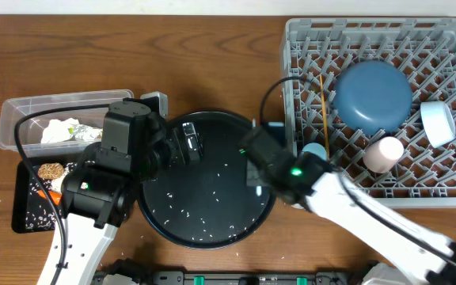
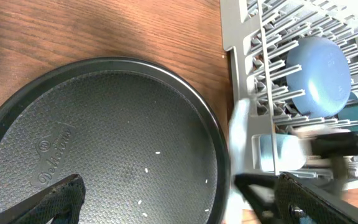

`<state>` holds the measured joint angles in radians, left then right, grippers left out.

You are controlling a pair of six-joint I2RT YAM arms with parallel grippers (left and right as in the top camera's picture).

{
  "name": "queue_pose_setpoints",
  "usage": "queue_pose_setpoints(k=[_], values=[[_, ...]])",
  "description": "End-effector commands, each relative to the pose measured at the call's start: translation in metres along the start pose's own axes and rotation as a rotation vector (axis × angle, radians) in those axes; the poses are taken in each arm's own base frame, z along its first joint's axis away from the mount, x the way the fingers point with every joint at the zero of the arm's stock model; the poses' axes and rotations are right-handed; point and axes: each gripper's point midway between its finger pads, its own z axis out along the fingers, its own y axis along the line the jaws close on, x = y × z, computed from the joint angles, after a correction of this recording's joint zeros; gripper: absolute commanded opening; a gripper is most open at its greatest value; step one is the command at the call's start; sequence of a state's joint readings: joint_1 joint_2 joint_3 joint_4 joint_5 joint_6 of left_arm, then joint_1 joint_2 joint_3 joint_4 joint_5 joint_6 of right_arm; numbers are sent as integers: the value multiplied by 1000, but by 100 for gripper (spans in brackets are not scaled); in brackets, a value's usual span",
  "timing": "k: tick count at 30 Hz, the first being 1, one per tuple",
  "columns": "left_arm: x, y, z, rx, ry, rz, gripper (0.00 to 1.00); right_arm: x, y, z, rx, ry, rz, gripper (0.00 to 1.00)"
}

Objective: Sort waste into correct bins and load items into the dishwasher rack
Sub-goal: 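Lift the white knife and carry it right toward the rack, then insert the white knife upright into the rack and release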

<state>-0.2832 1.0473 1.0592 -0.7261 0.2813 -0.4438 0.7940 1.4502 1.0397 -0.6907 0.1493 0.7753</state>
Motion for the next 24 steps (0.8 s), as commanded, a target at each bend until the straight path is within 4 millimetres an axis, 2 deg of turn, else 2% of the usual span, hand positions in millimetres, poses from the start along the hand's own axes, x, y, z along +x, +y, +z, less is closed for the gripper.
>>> queue_pose_setpoints(k=[1,6,10,15,18,24], values=[[-4,0,-3,-5,-16,17,98,-35,-5,-37,-50,-118,-25,1],[-4,0,-3,-5,-16,17,98,-71,-39,-72,-49,-246,9,1],[-4,0,-3,-5,-16,17,98,-90,-71,-82,4,-297,26,1],[-4,0,-3,-5,-16,17,98,-108,-119,-73,114,-298,32,1],[-4,0,-3,-5,-16,17,98,-117,-139,-65,160,-295,31,1],[-4,0,-3,-5,-16,17,98,-127,-163,-36,212,-259,38,1]])
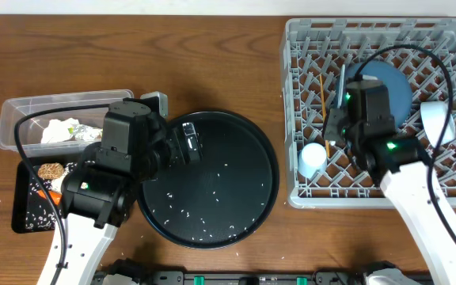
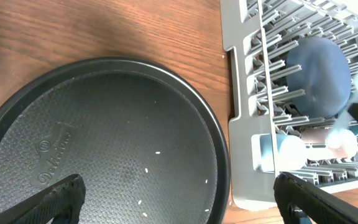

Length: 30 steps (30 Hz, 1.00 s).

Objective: Sort waste into correct bins and load items into the dishwasher rack
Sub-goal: 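Insert the white knife upright into the rack and release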

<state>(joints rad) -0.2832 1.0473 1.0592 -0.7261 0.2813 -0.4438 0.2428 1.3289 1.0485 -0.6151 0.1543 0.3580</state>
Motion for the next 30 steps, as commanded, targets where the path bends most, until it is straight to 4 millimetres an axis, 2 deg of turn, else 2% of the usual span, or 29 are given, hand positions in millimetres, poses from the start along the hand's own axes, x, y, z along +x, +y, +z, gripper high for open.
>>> queue_pose_setpoints(k=[1,6,9,10,13,15,16,18,22,25,27,28,29,30], values=[[-4,0,-3,-5,-16,17,98,-4,-5,17,25,16,-54,1],[-4,0,-3,-5,-16,16,98,2,-2,53,36,51,-115,1],[-4,0,-3,-5,-16,16,98,2,-4,66,56,49,-136,1],[-4,0,-3,-5,-16,16,98,0,-6,69,69,43,-137,4],[-4,0,-3,-5,-16,17,98,-7,-6,70,79,13,-144,39],[-4,0,-3,-5,-16,16,98,-15,-4,66,71,-16,-151,59],[-4,0,-3,-5,-16,17,98,-19,-3,61,68,-27,-162,64],[-4,0,-3,-5,-16,16,98,-26,-3,49,64,-42,-163,69],[-4,0,-3,-5,-16,16,98,-39,-2,10,42,-93,-153,77],[-4,0,-3,-5,-16,16,98,-49,0,-35,-8,-171,-140,86],[-4,0,-3,-5,-16,16,98,-52,0,-72,-50,-229,-131,97],[-4,0,-3,-5,-16,16,98,-52,-2,-86,-60,-252,-124,99],[-4,0,-3,-5,-16,16,98,-51,-6,-110,-72,-293,-104,99],[-4,0,-3,-5,-16,16,98,-49,-9,-125,-80,-320,-97,99]])
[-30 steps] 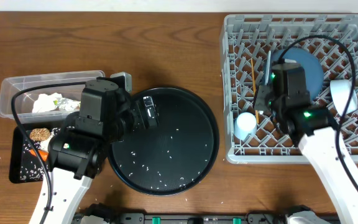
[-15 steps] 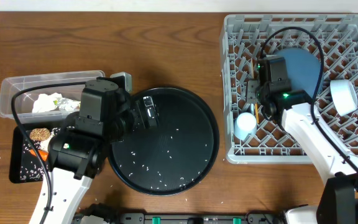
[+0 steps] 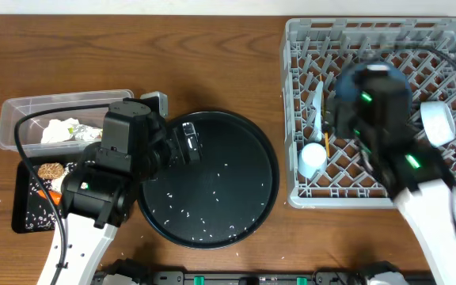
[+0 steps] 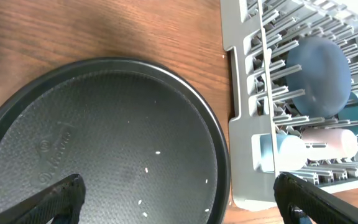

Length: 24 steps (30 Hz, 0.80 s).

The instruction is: Sort waste into correct bins and load items into the dishwasher rack

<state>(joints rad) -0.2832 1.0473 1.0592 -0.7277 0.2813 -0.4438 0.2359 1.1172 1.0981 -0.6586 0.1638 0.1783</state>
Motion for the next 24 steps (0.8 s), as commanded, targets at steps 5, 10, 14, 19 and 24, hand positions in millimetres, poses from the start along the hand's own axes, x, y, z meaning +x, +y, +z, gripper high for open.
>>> queue_pose_setpoints(k=[5,10,14,19,24], values=[[-4,0,-3,-4,-17,16,98,-25,-19,-132,-61,-315,73,99],[-4,0,-3,-4,-17,17,98,-26,-30,-203,-100,-525,105,99],[-4,0,-3,-4,-17,17,98,-18,-37,-245,-123,-651,124,99],[-4,0,-3,-4,-17,16,98,-11,-43,-271,-138,-732,137,99],[-4,0,-3,-4,-17,16,98,-6,-44,-273,-138,-734,137,99]])
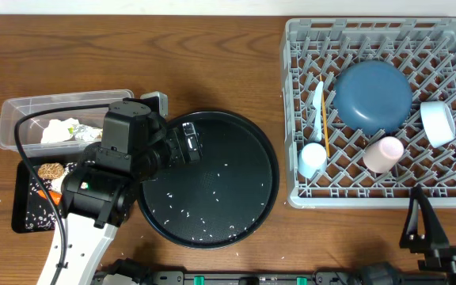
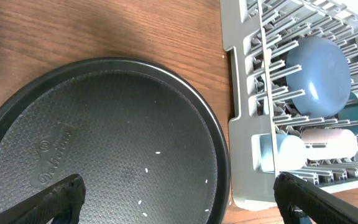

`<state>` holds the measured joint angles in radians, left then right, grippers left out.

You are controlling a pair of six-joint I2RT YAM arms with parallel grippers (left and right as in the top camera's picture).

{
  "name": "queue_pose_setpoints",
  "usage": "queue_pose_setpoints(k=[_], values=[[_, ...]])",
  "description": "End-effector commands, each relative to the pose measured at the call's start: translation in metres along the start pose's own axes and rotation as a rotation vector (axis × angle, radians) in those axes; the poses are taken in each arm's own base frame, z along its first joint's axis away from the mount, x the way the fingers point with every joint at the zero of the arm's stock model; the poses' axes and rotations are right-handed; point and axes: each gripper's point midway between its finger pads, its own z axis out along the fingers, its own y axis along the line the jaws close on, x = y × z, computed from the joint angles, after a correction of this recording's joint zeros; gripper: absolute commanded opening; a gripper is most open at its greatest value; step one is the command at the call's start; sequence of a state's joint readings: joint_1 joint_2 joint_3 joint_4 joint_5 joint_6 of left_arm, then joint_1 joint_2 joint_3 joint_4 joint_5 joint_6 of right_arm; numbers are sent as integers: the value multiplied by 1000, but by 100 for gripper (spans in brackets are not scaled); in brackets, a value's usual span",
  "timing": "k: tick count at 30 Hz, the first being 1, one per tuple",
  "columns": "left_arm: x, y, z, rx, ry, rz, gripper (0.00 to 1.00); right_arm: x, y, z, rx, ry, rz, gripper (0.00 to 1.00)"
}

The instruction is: Sort waste into correct bins and load items into the dishwasher rack

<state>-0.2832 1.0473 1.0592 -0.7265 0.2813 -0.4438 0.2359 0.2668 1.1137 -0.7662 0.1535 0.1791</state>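
My left gripper (image 2: 178,186) is open, its black fingers spread wide over the black round tray (image 1: 212,182), which holds only scattered white grains. The grey dishwasher rack (image 1: 291,190) at the right holds a blue bowl (image 1: 372,96), a white cup (image 1: 438,123), a pink cup (image 1: 382,153) and a light blue cup (image 1: 312,158). A pale blue utensil (image 1: 317,99) lies beside an orange chopstick (image 1: 324,119) in it. A black part of the right arm (image 1: 426,226) shows at the bottom right; its fingers cannot be made out.
A clear bin (image 1: 10,119) with crumpled paper stands at the left. In front of it is a black bin (image 1: 22,218) with food scraps and grains. The rack's left wall (image 2: 244,124) sits close to the tray's right rim.
The right arm was over the left part of the rack at the pale blue utensil. Now it is down at the bottom right corner, and the utensil lies in the rack. The left arm has not moved.
The right gripper was first at the tray's right rim, with no utensil in the rack. Then it was over the rack with a pale blue utensil. Then it was at the rack's left columns, and now the utensil rests there alone.
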Motion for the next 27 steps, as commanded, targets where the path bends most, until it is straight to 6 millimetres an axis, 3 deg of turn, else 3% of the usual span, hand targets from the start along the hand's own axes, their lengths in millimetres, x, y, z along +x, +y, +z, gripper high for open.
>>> queue_pose_setpoints(k=[1,6,13,16,22,27], values=[[-4,0,-3,-5,-16,16,98,4,-2,-2,13,15,11,99],[-4,0,-3,-5,-16,16,98,30,-10,-5,50,109,-4,99],[-4,0,-3,-5,-16,17,98,46,-35,-52,163,36,-7,99],[-4,0,-3,-5,-16,16,98,58,-40,-58,186,41,-31,99],[-4,0,-3,-5,-16,17,98,63,-46,-35,221,13,-29,99],[-4,0,-3,-5,-16,16,98,75,-46,11,206,-66,-21,99]])
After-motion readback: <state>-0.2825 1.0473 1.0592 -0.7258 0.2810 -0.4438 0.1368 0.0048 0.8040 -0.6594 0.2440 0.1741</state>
